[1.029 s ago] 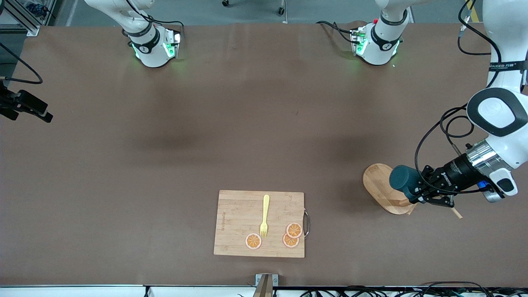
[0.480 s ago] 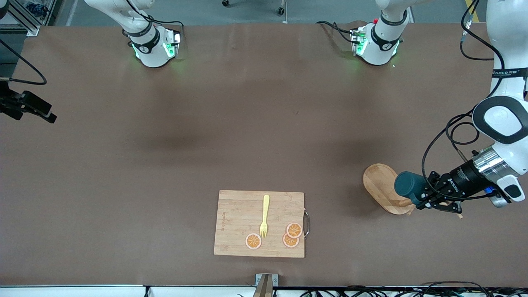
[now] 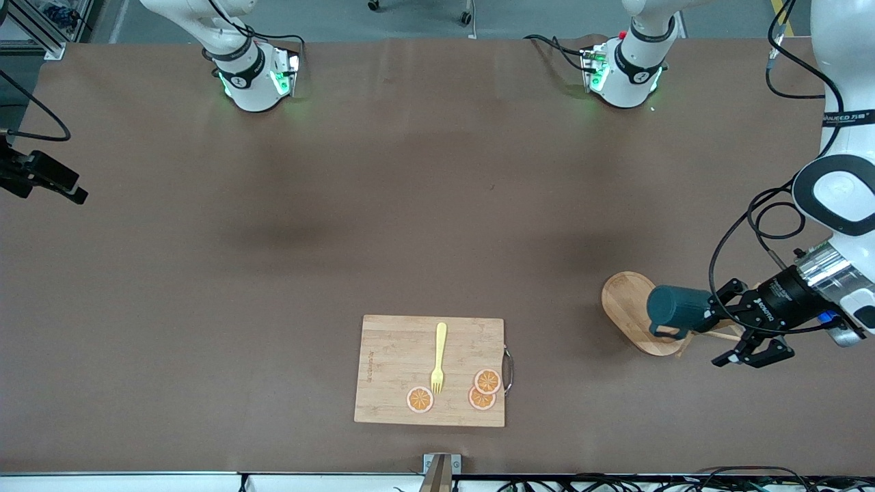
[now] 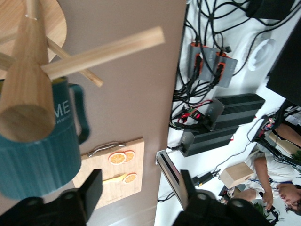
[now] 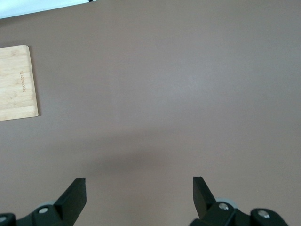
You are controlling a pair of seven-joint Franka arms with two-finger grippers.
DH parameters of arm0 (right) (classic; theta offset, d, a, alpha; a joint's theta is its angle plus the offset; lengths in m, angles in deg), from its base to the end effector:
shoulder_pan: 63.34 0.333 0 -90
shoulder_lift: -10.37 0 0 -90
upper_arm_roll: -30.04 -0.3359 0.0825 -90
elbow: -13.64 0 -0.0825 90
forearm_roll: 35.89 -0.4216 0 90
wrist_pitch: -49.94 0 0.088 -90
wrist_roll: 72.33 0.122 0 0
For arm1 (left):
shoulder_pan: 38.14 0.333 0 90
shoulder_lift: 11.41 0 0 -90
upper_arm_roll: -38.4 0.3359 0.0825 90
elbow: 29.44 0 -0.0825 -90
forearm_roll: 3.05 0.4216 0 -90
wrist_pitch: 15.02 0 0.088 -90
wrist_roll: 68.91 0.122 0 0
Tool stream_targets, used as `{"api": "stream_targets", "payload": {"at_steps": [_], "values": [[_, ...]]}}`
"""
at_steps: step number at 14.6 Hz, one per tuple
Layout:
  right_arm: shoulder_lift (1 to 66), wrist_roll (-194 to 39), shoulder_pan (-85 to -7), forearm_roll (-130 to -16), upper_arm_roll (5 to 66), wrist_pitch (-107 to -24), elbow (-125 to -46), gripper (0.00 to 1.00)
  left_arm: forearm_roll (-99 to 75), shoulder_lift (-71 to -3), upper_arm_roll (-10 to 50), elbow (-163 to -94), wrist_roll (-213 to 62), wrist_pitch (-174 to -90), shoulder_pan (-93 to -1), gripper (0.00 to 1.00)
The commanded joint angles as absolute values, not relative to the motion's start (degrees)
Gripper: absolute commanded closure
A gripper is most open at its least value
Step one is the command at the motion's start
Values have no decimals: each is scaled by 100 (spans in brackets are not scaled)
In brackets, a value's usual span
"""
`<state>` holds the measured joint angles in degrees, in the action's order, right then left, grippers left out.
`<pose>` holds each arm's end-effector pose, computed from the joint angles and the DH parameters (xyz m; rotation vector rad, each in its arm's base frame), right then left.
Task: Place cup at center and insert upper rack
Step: 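Open the left gripper and withdraw it from the mug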
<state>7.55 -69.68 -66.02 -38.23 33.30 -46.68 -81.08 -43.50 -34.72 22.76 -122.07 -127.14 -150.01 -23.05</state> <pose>0.5850 -0.0571 0.6267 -3.0887 0.2368 -0.1294 0.7482 0.0033 0.4284 1.7727 1.6128 -0.0713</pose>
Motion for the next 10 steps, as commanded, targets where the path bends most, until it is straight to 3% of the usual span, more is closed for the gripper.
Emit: {"api": "stream_targets", "payload": {"at_steps": [1, 5, 10], "values": [[659, -6970, -6861, -3817, 3119, -4630, -8155, 0, -4374, -3128, 2266, -12261, -12727, -14976, -2303, 0], [659, -7040, -7152, -3809, 2784, -4595, -8146, 0, -4313, -2427, 2284, -12348, -12762, -14547, -2188, 0], [659, -7286, -6986, -3774, 2880, -4595, -8163, 0, -2145, -1520, 2258, -12331, -12291, -13309, -2180, 0]]}}
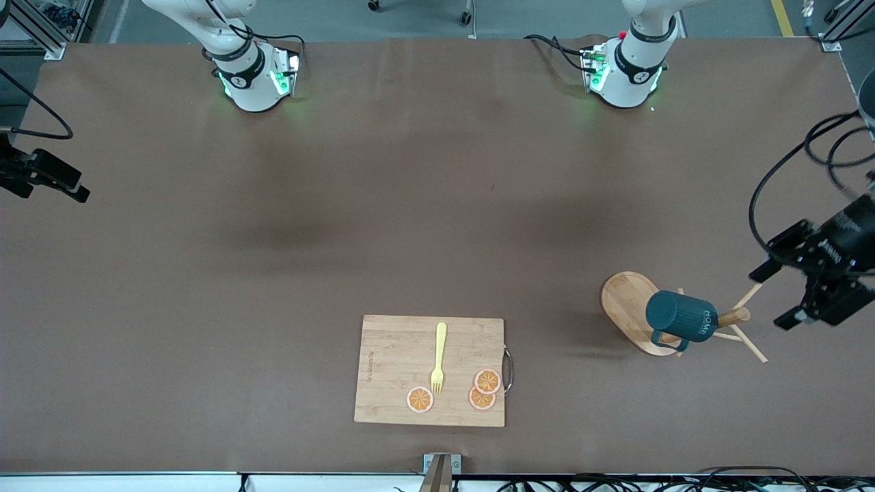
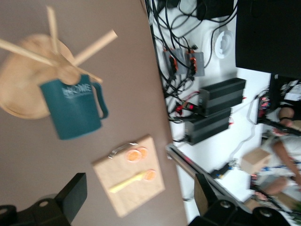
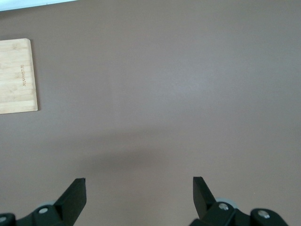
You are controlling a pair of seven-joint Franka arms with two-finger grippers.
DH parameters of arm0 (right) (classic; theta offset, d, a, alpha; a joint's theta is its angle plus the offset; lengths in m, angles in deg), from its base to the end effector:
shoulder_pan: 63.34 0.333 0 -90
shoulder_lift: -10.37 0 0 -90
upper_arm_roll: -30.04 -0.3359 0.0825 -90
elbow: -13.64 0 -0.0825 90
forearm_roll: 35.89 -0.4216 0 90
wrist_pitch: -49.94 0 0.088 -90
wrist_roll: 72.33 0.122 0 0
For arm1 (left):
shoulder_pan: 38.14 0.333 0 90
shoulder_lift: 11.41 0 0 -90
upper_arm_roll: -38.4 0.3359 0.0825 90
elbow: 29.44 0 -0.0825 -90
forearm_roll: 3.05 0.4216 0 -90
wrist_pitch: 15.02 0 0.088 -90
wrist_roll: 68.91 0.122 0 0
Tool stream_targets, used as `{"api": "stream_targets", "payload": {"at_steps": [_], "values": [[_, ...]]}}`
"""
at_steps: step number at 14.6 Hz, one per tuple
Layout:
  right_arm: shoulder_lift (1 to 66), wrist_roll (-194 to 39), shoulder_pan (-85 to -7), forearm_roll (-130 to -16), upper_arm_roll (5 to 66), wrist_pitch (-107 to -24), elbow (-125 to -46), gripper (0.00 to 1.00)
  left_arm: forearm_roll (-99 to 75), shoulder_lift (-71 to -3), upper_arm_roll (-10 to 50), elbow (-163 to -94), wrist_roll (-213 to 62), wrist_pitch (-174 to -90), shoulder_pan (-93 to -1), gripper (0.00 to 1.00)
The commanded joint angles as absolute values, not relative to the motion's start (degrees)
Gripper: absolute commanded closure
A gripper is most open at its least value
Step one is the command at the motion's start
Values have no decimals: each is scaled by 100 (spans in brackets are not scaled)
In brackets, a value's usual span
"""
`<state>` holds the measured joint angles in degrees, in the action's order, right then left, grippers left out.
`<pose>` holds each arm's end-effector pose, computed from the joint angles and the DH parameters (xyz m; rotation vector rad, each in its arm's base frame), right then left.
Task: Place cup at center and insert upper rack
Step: 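Open the left gripper and withdraw it from the mug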
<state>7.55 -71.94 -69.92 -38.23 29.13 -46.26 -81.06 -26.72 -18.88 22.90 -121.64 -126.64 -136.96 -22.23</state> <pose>0.5845 -0.0532 0.6262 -3.0983 0.1685 -0.1198 0.6823 -0.0074 0.5948 2.1476 1.4300 0.1802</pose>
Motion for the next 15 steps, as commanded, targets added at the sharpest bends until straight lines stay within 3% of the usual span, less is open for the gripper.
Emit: {"api": "stream_targets", "payload": {"at_steps": [1, 9, 15], "values": [[650, -7286, -6924, -3765, 2916, -4595, -8163, 0, -1881, -1423, 2249, -12348, -11818, -13001, -2188, 0], [580, -7304, -6932, -3747, 2907, -4621, -8321, 0, -1045, -896, 2529, -12357, -7599, -11452, -2275, 0], [317, -7593, -6958, -3738, 2916, -4639, -8637, 0, -621, -825, 3329, -12296, -7208, -11302, -3444, 0]]}}
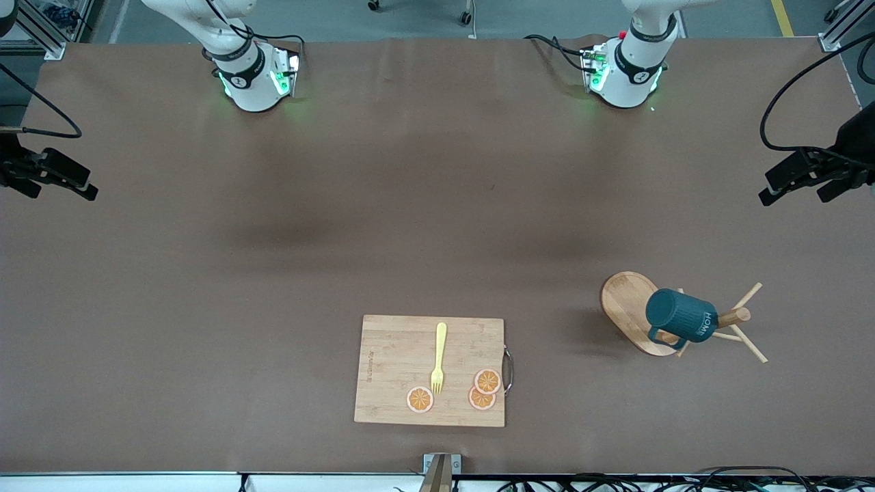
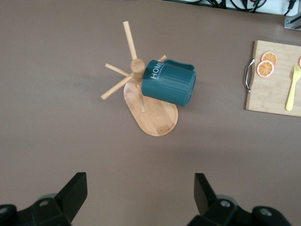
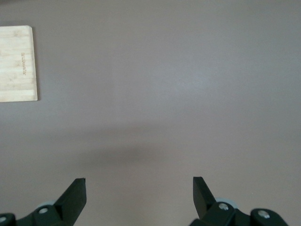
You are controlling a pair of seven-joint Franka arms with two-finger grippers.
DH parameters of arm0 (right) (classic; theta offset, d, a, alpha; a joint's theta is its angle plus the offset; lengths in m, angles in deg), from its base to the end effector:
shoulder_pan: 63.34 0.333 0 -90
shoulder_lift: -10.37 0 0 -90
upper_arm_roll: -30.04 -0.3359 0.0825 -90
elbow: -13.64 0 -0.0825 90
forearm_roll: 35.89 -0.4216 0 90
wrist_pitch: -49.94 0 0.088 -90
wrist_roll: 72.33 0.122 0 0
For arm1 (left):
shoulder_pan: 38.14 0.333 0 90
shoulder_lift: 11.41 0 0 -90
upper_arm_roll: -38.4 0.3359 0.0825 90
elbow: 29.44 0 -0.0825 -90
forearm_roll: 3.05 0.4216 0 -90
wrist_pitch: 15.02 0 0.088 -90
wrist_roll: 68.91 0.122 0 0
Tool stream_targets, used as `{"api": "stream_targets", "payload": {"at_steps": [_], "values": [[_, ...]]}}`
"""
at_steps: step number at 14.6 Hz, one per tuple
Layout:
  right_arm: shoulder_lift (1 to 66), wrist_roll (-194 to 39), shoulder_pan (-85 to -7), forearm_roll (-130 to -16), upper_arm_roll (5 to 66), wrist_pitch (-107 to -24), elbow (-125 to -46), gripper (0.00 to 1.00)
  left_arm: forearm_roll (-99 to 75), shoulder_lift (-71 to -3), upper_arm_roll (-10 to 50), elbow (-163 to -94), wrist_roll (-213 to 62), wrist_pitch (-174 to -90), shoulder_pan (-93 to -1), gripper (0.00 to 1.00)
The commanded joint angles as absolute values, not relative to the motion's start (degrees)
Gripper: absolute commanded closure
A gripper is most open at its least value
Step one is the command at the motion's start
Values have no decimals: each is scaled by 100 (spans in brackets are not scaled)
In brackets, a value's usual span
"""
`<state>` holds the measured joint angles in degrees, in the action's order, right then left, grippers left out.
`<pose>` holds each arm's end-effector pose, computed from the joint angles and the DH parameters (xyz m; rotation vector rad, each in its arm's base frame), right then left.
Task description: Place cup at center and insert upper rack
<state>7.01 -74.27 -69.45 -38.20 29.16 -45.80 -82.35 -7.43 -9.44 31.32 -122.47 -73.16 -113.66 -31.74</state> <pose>0.5801 -0.0483 0.6193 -3.1031 0.0937 -0.0879 0.5972 -0.0165 0.6370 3.0559 0.1048 0.1972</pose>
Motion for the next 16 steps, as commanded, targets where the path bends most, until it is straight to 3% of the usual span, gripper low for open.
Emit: {"api": "stream_targets", "payload": {"at_steps": [1, 3, 16], "values": [[247, -7585, -6958, -3730, 2916, -4656, -8742, 0, -621, -807, 3417, -12278, -7269, -11302, -3593, 0], [193, -7515, -6958, -3738, 2907, -4709, -8822, 0, -621, -807, 3706, -12270, -7287, -11310, -3866, 0], [220, -7550, -7011, -3712, 2907, -4709, -8761, 0, -613, -816, 3682, -12252, -7208, -11319, -3832, 0]]}}
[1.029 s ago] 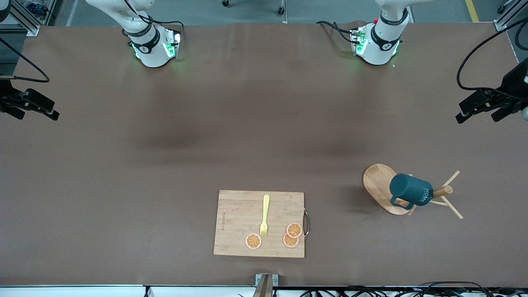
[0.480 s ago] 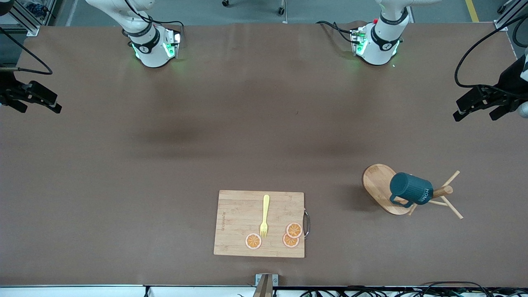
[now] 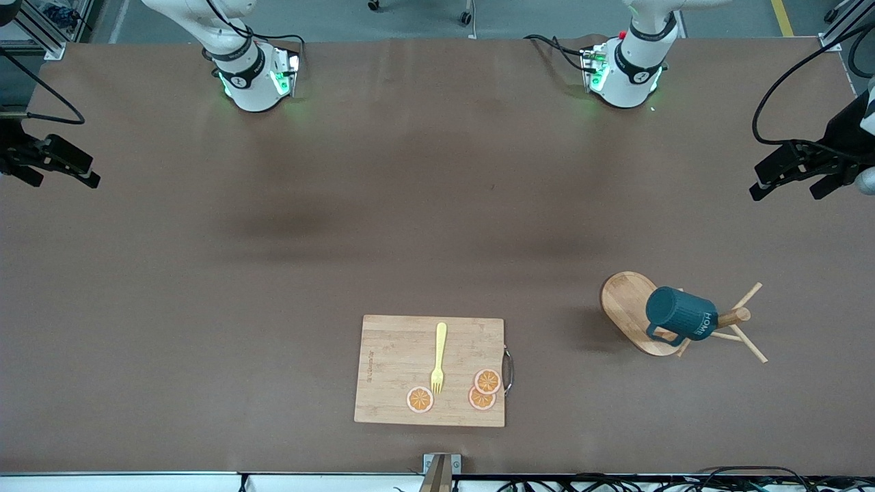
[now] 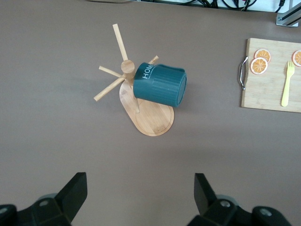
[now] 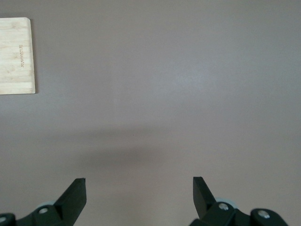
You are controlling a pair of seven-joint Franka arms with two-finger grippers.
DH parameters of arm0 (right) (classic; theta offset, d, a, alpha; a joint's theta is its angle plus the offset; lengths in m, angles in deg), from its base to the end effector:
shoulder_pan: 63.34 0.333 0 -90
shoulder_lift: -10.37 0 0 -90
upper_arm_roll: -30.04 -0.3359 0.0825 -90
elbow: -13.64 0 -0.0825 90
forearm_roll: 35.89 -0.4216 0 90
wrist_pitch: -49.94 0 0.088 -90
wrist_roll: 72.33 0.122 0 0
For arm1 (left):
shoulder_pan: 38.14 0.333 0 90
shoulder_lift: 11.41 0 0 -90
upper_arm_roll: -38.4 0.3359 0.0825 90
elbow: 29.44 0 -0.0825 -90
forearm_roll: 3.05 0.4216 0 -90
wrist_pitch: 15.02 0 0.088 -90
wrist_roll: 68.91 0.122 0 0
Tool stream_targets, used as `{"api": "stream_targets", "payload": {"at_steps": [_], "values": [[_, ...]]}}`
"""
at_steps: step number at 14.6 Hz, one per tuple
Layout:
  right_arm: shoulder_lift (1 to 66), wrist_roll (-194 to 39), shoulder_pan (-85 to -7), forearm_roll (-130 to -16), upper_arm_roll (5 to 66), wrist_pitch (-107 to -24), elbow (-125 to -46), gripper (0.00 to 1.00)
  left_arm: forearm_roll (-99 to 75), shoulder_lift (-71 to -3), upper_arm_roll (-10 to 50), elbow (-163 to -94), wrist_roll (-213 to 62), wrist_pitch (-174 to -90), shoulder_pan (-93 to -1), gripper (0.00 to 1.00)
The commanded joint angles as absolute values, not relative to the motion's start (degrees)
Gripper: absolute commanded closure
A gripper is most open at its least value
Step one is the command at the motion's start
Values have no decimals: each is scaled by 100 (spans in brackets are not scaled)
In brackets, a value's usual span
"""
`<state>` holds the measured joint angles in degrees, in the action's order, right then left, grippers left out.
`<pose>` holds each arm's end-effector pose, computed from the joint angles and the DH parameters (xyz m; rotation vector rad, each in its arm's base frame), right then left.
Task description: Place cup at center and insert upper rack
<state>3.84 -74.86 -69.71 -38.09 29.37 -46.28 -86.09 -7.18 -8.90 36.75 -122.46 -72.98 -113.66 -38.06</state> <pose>0.5613 -0.0514 0.6178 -3.1060 0.0909 -0.0858 0.5940 -0.0244 0.6429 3.0559 0.0754 0.2116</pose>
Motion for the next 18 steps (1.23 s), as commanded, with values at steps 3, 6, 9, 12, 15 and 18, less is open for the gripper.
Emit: {"api": "stream_targets", "payload": {"at_steps": [3, 6, 9, 12, 15, 18], "values": [[228, -7532, -7002, -3562, 2890, -4700, -8691, 0, -621, -833, 3673, -12147, -7208, -11302, -3832, 0], [237, -7532, -7002, -3562, 2890, -4700, -8673, 0, -621, -825, 3673, -12138, -7234, -11074, -3850, 0], [237, -7523, -7011, -3562, 2890, -4692, -8682, 0, -604, -877, 3681, -12050, -7234, -10397, -3858, 0], [237, -7515, -7011, -3571, 2890, -4691, -8682, 0, -455, -869, 3681, -12050, -7182, -10388, -3841, 0], [246, -7515, -7011, -3571, 2898, -4674, -8682, 0, -428, -860, 3681, -12041, -6839, -10388, -3850, 0], [246, -7515, -7011, -3571, 2898, -4595, -8682, 0, -428, -860, 3681, -12041, -6847, -10388, -3841, 0]]}}
